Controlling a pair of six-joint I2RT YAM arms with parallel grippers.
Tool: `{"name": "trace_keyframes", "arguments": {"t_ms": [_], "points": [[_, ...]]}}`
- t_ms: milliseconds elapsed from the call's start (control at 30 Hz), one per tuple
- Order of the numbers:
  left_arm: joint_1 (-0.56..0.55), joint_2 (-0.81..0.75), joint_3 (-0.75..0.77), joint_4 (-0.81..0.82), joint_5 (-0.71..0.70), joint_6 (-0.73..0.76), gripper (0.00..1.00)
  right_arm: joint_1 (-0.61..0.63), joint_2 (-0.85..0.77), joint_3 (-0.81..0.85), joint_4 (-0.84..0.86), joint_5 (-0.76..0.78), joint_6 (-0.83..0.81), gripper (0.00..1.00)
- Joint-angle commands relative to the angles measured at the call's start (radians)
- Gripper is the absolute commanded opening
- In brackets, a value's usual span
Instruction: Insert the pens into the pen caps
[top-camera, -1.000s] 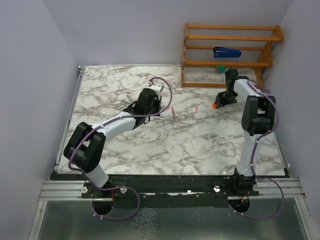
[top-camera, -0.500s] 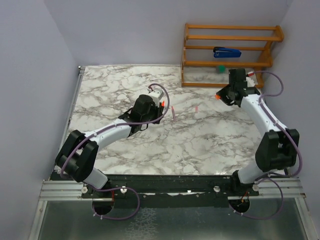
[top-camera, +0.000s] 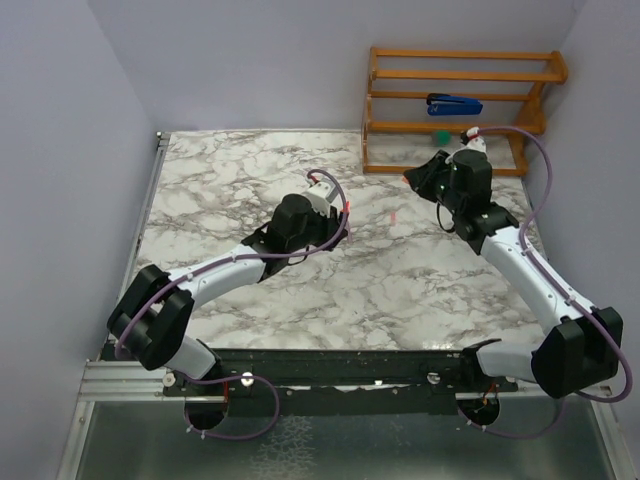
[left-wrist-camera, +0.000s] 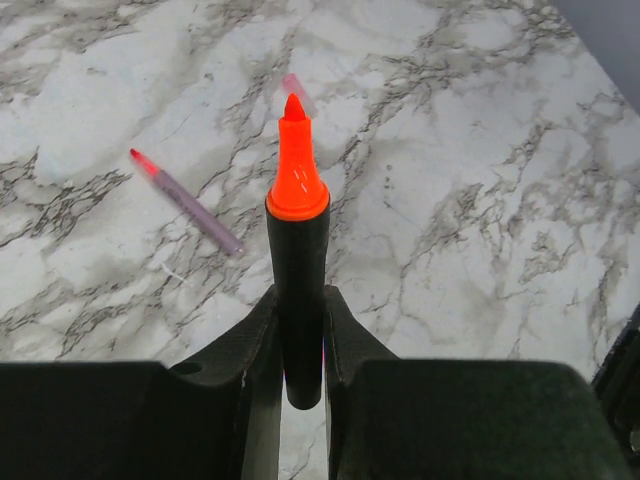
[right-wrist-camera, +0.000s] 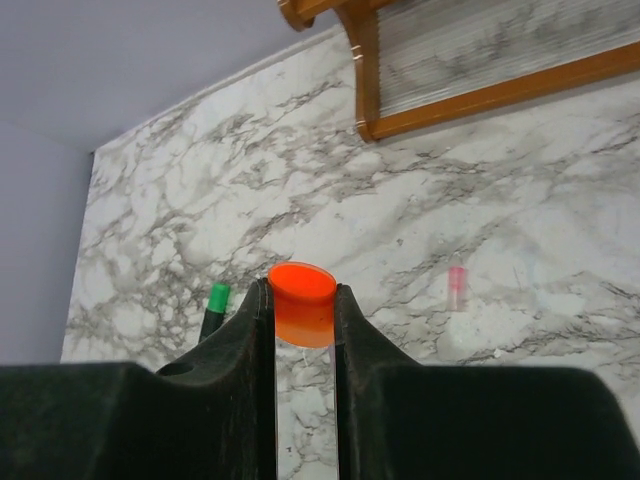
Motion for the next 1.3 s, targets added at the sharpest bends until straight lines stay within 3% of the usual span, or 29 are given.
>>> {"name": "trace_keyframes", "arguments": {"t_ms": [0, 167, 433, 1267], "points": [[-0.019, -0.030, -0.004, 0.098, 0.112, -0.024, 0.00, 0.045, 0.024, -0.008, 0.114, -0.127, -0.076, 0.00], [-0.036, -0.010, 0.005, 0.147, 0.192, -0.040, 0.00, 0.115, 0.038, -0.015, 0.195, -0.187, -0.122, 0.00], [-0.037, 0.005, 0.016, 0.176, 0.179, -0.048, 0.00, 0.166, 0.049, -0.001, 0.203, -0.267, -0.172, 0.00], [-0.028, 0.006, 0.071, 0.192, 0.110, -0.014, 0.00, 0.236, 0.001, -0.032, 0.126, -0.198, -0.201, 0.00]]}}
